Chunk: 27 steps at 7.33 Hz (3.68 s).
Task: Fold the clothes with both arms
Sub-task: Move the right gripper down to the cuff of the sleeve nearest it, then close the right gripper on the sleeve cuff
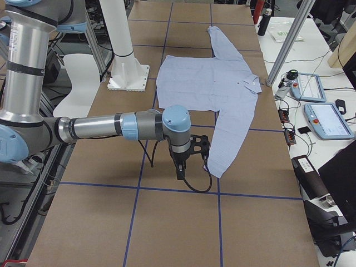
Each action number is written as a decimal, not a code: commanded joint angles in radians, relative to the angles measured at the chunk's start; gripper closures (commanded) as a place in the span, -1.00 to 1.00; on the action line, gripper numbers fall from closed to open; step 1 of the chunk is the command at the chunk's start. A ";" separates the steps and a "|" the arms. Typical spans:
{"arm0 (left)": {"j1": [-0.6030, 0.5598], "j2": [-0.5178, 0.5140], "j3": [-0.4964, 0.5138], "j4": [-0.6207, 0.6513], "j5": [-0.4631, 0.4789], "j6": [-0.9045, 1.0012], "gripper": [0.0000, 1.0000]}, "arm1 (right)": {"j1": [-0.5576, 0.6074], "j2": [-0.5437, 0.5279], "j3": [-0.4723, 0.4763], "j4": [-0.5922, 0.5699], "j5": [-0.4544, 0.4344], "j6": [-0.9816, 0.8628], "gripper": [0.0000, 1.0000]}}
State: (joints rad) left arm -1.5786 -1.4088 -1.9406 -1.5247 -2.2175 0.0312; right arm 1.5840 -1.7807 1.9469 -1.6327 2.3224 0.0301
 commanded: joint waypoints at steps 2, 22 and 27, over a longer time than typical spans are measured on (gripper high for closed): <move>-0.003 -0.007 -0.081 -0.024 0.012 0.004 -1.00 | -0.074 0.059 -0.002 0.001 0.000 0.091 -1.00; 0.009 -0.084 0.034 -0.244 -0.028 -0.002 -1.00 | -0.447 0.245 -0.560 0.731 -0.170 0.318 -0.37; 0.009 -0.084 0.032 -0.244 -0.028 -0.002 -1.00 | -0.472 0.260 -0.566 0.734 -0.172 0.312 -0.37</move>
State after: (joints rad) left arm -1.5697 -1.4926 -1.9080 -1.7693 -2.2458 0.0292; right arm 1.1174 -1.5228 1.3803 -0.8998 2.1510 0.3460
